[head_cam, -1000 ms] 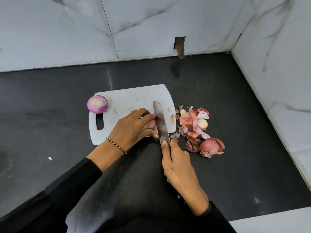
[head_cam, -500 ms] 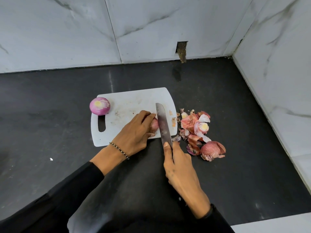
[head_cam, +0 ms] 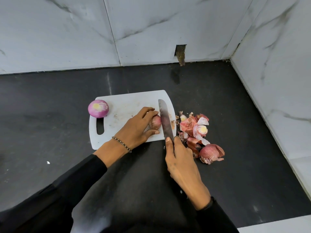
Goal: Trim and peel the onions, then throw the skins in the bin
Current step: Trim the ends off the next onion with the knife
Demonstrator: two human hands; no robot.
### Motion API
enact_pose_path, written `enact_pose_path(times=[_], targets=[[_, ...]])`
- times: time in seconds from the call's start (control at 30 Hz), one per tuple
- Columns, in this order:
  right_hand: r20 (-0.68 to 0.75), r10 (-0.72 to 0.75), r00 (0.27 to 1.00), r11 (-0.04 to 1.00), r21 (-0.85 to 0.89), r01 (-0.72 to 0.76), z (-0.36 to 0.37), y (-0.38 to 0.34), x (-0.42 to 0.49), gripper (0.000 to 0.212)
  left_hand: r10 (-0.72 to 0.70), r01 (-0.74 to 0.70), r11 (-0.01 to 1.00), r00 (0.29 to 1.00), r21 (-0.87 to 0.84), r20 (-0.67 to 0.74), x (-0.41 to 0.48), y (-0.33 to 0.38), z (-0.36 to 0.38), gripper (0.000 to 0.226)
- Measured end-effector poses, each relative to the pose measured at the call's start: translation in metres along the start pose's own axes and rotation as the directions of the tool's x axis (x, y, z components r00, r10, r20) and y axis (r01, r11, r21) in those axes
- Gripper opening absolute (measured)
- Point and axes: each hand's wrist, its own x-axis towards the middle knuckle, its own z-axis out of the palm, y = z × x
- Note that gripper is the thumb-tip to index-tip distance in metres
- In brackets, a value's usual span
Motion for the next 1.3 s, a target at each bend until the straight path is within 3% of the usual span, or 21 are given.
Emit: enact_pose_path(times=[0.23, 0.5, 0.6, 0.8, 1.0, 1.3], targets=[[0.023, 0.013, 1.0, 0.999, -0.03, -0.012, -0.002, -0.003, -0.004, 0.032, -0.063, 0.065, 0.997, 0.997, 0.043, -0.053, -0.003, 0.006, -0.002, 0.06], [-0.089, 0.069, 0.994, 0.988, 0.142, -0.056, 0.005, 0.0, -0.007, 0.032, -0.118, 0.115, 0.993, 0.988, -0.041, -0.096, 0.001, 0.005, 0.0, 0.058], [-0.071, 0.078, 0.994, 0.986, 0.155, -0.066, 0.005, -0.003, -0.007, 0.031, -0.124, 0.12, 0.992, 0.987, -0.042, -0.102, 0.0, 0.006, 0.001, 0.057], [0.011, 0.026, 1.0, 0.999, -0.023, -0.025, 0.003, -0.012, -0.007, 0.03, -0.131, 0.13, 0.991, 0.988, -0.018, -0.077, 0.003, 0.011, 0.0, 0.059], [-0.009, 0.01, 1.0, 0.975, -0.224, -0.011, 0.007, -0.017, 0.005, 0.032, -0.131, 0.134, 0.989, 0.99, 0.059, -0.042, 0.011, 0.015, 0.0, 0.047], [-0.014, 0.045, 0.999, 0.957, -0.285, -0.047, 0.012, -0.019, 0.015, 0.021, -0.157, 0.158, 0.986, 0.988, 0.053, -0.01, 0.017, 0.017, 0.003, 0.053]])
